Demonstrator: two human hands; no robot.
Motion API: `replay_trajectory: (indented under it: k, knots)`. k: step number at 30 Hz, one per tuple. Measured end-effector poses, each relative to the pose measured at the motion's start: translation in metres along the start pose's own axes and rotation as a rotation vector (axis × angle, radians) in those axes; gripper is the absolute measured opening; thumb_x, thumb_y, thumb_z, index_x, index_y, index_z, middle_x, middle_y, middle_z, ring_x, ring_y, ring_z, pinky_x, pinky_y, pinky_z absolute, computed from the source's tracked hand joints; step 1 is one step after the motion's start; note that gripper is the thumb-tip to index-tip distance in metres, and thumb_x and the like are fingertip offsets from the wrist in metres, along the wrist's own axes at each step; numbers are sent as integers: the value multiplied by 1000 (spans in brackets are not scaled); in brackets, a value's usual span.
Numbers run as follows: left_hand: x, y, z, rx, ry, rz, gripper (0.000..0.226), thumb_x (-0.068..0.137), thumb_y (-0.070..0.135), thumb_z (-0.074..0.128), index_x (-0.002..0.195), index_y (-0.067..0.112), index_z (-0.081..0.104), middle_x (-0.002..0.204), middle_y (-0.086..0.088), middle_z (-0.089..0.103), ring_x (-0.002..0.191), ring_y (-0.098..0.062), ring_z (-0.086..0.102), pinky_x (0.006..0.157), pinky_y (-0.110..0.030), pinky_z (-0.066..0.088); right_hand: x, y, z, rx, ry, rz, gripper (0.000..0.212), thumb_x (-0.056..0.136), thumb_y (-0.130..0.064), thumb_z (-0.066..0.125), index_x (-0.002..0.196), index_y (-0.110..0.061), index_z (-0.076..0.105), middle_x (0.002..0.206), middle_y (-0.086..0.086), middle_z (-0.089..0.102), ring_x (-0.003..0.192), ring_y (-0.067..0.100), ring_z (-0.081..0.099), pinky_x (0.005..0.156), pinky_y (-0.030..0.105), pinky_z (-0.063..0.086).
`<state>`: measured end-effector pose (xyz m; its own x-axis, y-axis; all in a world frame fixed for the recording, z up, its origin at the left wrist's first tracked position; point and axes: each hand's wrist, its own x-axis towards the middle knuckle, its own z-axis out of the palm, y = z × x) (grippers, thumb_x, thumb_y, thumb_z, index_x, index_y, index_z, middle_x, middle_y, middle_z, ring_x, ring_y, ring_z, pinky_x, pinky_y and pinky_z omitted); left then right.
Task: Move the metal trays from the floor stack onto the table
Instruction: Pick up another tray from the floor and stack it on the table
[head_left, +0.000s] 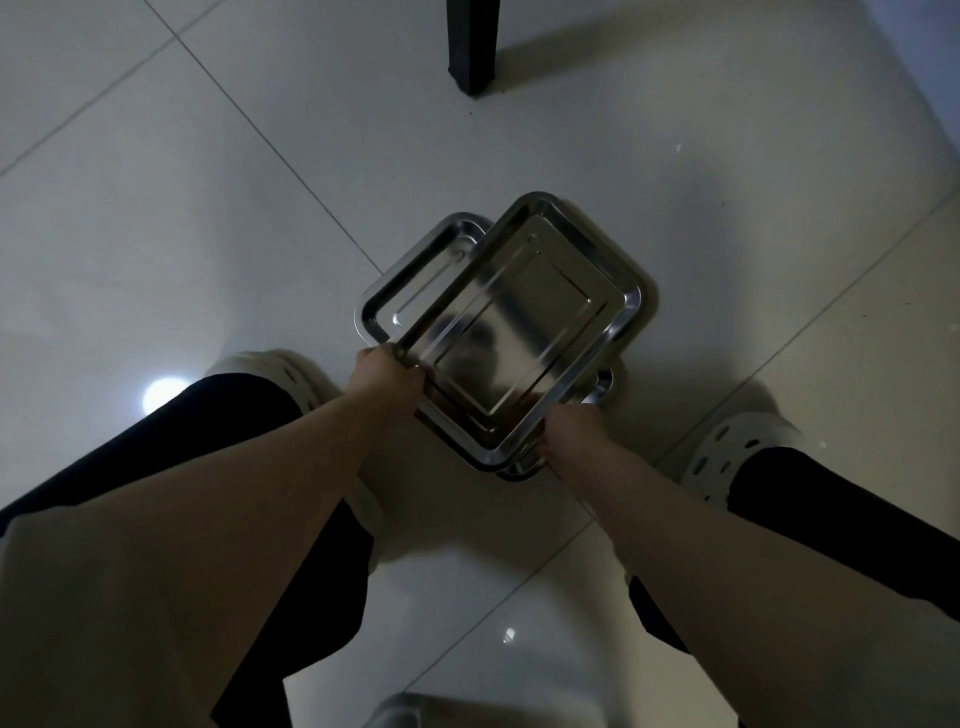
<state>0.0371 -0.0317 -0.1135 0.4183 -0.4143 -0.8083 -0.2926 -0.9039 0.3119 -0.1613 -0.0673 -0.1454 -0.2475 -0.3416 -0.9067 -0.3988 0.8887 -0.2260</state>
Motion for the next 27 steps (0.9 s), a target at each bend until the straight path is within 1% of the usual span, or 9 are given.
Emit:
replay_trajectory:
  k: [2, 6, 9, 14, 16, 19, 22, 24, 27]
  knots:
    - [2, 0, 1, -7, 16, 2, 33, 89, 16, 52, 120, 7, 60, 124, -16, 55, 85, -24, 60, 59, -24, 43, 1, -1, 0, 32, 8, 26, 8, 88, -12, 51, 81, -8, 55, 71, 9, 52, 57, 20, 49, 59, 33, 40]
    - [5, -1, 1, 2, 24, 24, 38, 89, 17, 52, 125, 7, 57, 128, -17, 52, 86, -24, 57, 52, -19, 37, 3, 0, 0, 50, -8, 29, 13, 90, -9, 51, 101, -4, 55, 79, 11, 55, 68, 22, 53, 69, 34, 44]
    - [6, -2, 2, -16, 44, 22, 40, 90, 17, 53, 129, 7, 53, 129, -17, 50, 95, -27, 59, 62, -24, 44, 4, 1, 1, 118, 3, 33, 13, 90, -9, 54, 102, -7, 53, 73, 9, 53, 60, 19, 51, 69, 34, 46]
    - [4, 1, 3, 2, 67, -1, 42, 93, 17, 54, 133, 7, 46, 133, -16, 40, 94, -25, 53, 72, -26, 44, 2, 3, 1, 192, 6, 29, 21, 86, -13, 62, 106, -10, 55, 84, 8, 58, 71, 19, 56, 72, 34, 49]
    - [3, 2, 3, 8, 62, -12, 46, 93, 20, 55, 135, 8, 43, 136, -16, 37, 103, -30, 54, 82, -31, 49, 3, 5, 0, 187, 9, 18, 10, 85, -13, 64, 93, -10, 58, 83, 9, 60, 72, 21, 58, 73, 34, 50]
    - [3, 2, 2, -8, 57, -30, 48, 93, 22, 57, 137, 10, 42, 137, -15, 34, 113, -34, 52, 95, -39, 50, 4, 9, -1, 182, 24, -5, 7, 83, -13, 67, 82, -12, 60, 91, 14, 68, 87, 30, 67, 86, 44, 57]
    - [5, 0, 3, -15, 60, -43, 47, 94, 24, 54, 137, 11, 43, 137, -14, 34, 113, -35, 52, 98, -45, 49, 1, 11, 0, 157, 44, -58, 7, 80, -16, 70, 84, -12, 66, 94, 16, 72, 89, 34, 69, 87, 50, 57]
    - [4, 1, 4, -27, 69, -58, 46, 94, 22, 53, 138, 12, 43, 137, -14, 34, 115, -35, 51, 99, -46, 48, -4, 10, 0, 133, 29, -75, 14, 82, -18, 69, 93, -10, 66, 96, 15, 71, 87, 34, 68, 86, 48, 57]
    - [1, 3, 3, -22, 89, -74, 49, 94, 19, 51, 141, 12, 41, 138, -14, 34, 117, -36, 50, 100, -47, 48, -9, 6, -2, 153, -10, -58, 12, 88, -16, 67, 98, -12, 63, 98, 11, 67, 90, 29, 65, 88, 42, 56]
